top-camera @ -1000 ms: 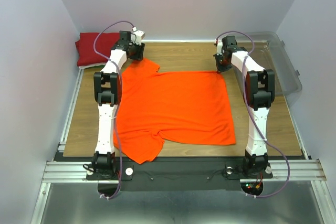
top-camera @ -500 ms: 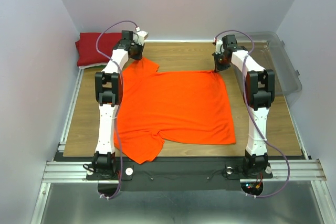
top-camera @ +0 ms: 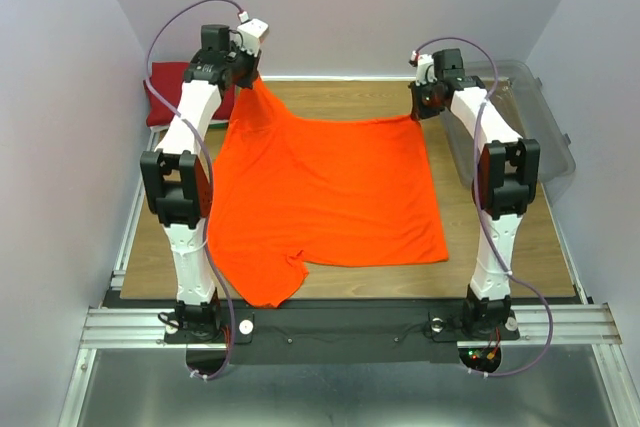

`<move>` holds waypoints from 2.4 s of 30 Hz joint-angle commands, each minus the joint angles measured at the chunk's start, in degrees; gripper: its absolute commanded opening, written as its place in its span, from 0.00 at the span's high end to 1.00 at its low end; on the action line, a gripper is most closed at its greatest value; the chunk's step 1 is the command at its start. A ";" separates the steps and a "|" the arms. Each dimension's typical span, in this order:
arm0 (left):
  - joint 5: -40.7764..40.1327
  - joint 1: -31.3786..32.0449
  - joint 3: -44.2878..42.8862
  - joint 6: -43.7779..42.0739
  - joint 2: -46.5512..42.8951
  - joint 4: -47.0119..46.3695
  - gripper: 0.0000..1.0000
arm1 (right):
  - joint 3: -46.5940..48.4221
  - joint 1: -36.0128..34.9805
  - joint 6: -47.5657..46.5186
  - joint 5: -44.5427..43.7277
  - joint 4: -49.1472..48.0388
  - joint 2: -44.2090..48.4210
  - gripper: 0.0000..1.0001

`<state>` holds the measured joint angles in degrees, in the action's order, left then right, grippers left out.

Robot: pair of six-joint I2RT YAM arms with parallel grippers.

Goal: Fold and stack the t-shirts
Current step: Fold the tshirt

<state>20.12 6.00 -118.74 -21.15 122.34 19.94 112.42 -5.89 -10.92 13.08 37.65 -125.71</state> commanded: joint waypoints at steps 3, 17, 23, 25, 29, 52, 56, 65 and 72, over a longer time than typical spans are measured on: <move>0.27 -0.20 9.82 -1.45 -9.55 -0.43 1.00 | -1.85 1.14 -2.26 3.87 -1.44 5.82 0.99; -2.19 -0.11 31.00 -0.74 -28.12 -1.23 1.00 | -11.60 2.55 -6.22 6.25 -1.44 14.35 1.00; -2.36 0.50 41.98 -0.12 -35.76 0.27 1.00 | -15.38 3.08 -8.76 6.87 -1.79 15.67 0.99; -3.33 1.03 45.07 0.49 -38.75 0.80 1.00 | -16.35 3.34 -9.56 7.66 -1.96 15.85 0.99; -5.09 1.56 54.98 1.54 -42.97 0.97 1.00 | -19.86 3.69 -12.27 9.85 -1.88 17.25 0.99; -10.71 3.23 68.37 -6.10 -44.03 1.15 1.00 | -36.04 3.96 -27.49 7.40 -1.97 21.56 0.99; -5.99 3.23 68.29 -13.62 -44.82 5.71 0.73 | -37.71 3.87 -29.77 6.35 -1.70 22.87 0.84; 3.68 2.53 61.01 -20.25 -49.67 11.96 0.42 | -33.77 3.96 -26.45 13.54 3.57 27.80 0.35; 10.80 2.70 53.01 -14.11 -33.52 8.72 0.37 | -25.68 2.81 -20.91 16.19 5.85 18.42 0.54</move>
<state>24.47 8.78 -61.63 -38.41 81.73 30.04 82.52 -2.46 -35.66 27.14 42.00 -101.82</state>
